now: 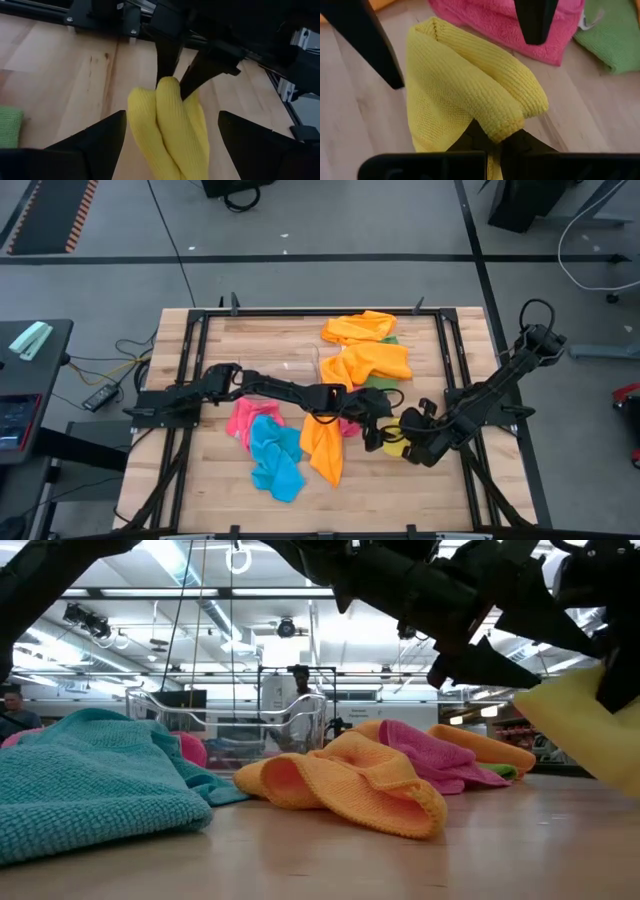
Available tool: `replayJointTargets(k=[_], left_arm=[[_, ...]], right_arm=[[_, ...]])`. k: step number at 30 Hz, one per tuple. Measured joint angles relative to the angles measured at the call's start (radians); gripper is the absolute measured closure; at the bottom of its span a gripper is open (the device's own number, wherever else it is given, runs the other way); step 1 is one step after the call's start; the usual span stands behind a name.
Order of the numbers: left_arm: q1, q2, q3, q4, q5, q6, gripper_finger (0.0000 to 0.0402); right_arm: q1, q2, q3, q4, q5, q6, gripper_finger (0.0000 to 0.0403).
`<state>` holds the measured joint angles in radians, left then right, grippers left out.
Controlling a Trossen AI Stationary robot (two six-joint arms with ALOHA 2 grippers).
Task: Fold microfiber towels
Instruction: Put the folded yellow microfiber cloth into the transparent bin
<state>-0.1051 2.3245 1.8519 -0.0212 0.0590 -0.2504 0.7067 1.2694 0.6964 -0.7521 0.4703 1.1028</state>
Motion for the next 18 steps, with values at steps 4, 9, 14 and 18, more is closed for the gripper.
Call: replayJointTargets(k=[4, 9, 14, 18], left_arm=[[0.008, 0.000, 0.000, -0.008, -0.022, 0.000, 0.0073], [0.020, 0.000, 0.000, -0.006, -0.025, -0.006, 0.0070], [0.024, 0.000, 0.000, -0.011, -0.031, -0.021, 0.0070], [0.020, -0.003, 0.002, -0.025, -0.029, -0.024, 0.0071]], right_arm=[[0.000, 0.000, 0.000, 0.000, 0.002, 0.021, 0.0385], [-0.032, 0.000, 0.000, 0.023, 0.017, 0.027, 0.0385], [-0.052, 0.000, 0.041, 0.041, 0.014, -0.012, 0.0385], [-0.048, 0.000, 0.107, -0.032, 0.015, -0.040, 0.0385]])
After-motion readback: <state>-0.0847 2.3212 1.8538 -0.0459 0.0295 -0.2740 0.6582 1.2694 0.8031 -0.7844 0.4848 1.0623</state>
